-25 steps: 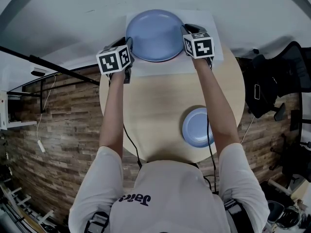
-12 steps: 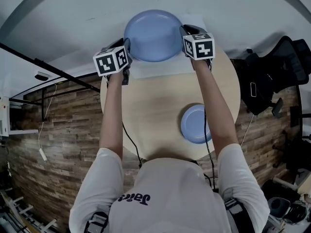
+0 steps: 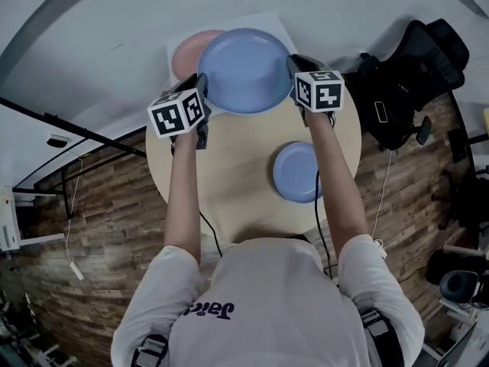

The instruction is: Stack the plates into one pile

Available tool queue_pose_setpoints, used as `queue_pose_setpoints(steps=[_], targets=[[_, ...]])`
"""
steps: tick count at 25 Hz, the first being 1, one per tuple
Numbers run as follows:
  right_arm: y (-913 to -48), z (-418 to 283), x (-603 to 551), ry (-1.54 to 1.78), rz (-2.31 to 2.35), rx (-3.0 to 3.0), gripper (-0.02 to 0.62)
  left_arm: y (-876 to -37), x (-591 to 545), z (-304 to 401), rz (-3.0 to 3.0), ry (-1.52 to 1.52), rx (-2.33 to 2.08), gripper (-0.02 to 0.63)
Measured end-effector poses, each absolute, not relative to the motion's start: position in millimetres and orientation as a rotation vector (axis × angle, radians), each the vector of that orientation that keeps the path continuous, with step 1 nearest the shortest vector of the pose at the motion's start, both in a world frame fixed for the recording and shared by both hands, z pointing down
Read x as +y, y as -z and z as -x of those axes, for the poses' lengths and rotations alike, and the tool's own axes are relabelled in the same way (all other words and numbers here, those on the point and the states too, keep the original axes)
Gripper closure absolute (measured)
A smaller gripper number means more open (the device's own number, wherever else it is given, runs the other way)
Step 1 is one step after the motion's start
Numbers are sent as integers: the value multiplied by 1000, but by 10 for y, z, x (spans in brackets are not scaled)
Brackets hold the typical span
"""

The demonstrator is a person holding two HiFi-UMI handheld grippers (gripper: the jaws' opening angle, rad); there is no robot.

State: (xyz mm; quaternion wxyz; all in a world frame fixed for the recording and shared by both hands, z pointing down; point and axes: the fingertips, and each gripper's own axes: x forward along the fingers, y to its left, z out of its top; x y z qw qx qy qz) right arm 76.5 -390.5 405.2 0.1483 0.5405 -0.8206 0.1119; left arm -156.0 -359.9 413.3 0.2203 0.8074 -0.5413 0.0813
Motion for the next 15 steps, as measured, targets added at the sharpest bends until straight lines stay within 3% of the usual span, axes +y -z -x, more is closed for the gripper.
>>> queue_pose_setpoints(steps=[9, 15], targets=[[-4375, -1820, -2817, -506, -1895, -2215, 558, -4500, -3025, 567, -2312, -282, -1298, 548], [-5034, -2399, -2077, -647, -1992, -2043, 561, -5086, -2527, -37, -2346, -388, -1135, 548]])
